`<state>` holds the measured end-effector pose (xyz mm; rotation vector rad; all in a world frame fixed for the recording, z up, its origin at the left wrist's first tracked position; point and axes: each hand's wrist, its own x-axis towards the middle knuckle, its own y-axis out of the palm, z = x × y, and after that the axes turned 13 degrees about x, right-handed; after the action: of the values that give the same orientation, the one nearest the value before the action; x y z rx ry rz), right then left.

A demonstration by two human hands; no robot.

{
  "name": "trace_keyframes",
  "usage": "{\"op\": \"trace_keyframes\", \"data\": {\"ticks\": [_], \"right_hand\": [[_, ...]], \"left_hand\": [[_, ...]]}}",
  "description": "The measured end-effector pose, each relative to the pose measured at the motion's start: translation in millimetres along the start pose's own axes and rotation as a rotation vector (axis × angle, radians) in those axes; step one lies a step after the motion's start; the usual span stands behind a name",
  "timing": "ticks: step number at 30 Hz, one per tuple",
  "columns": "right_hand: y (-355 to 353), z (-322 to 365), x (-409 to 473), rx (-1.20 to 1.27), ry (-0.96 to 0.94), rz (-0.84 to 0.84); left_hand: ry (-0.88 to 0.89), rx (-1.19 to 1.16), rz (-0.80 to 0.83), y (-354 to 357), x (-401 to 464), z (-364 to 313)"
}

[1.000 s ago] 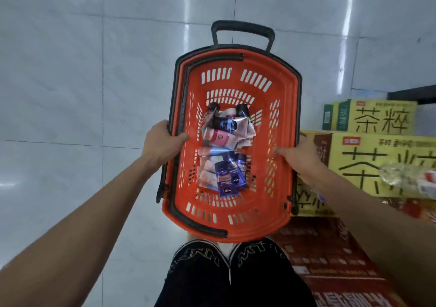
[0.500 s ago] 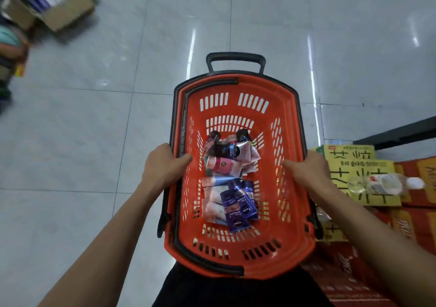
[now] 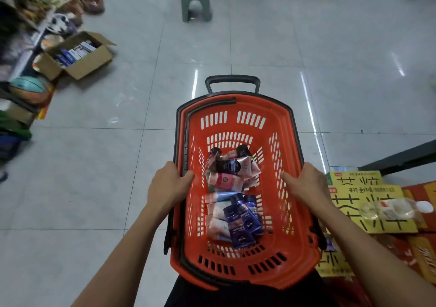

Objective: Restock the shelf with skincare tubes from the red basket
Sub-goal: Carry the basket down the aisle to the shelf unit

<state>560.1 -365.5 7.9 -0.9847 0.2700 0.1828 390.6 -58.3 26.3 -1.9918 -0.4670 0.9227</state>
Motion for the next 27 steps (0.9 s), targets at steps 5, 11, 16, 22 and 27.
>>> {"op": "trace_keyframes", "data": {"ticks": [5, 11, 16, 22, 27], "right_hand": [[-0.1, 17.0, 40.0, -0.019, -0.019, 0.001], [-11.1, 34.5, 121.6, -0.025, -0.022, 0.010], [-37.7, 53.0, 210.5, 0.036, -0.026, 0.021], [-76.1, 76.1, 297.6, 0.098, -0.099, 0.032], [-96.4, 94.1, 354.9, 0.123, -0.100, 0.041]], "left_hand": [[0.002, -0.037, 0.003, -4.1, 33.6, -19.0], [0.000, -0.032, 0.023, -11.9, 100.5, -79.1], [-0.007, -0.056, -0.029, -22.8, 158.1, -151.5], [-0.032, -0.101, -0.078, -29.7, 216.2, -224.3], [-0.044, -0.092, -0.124, -39.2, 261.7, -274.6]]}}
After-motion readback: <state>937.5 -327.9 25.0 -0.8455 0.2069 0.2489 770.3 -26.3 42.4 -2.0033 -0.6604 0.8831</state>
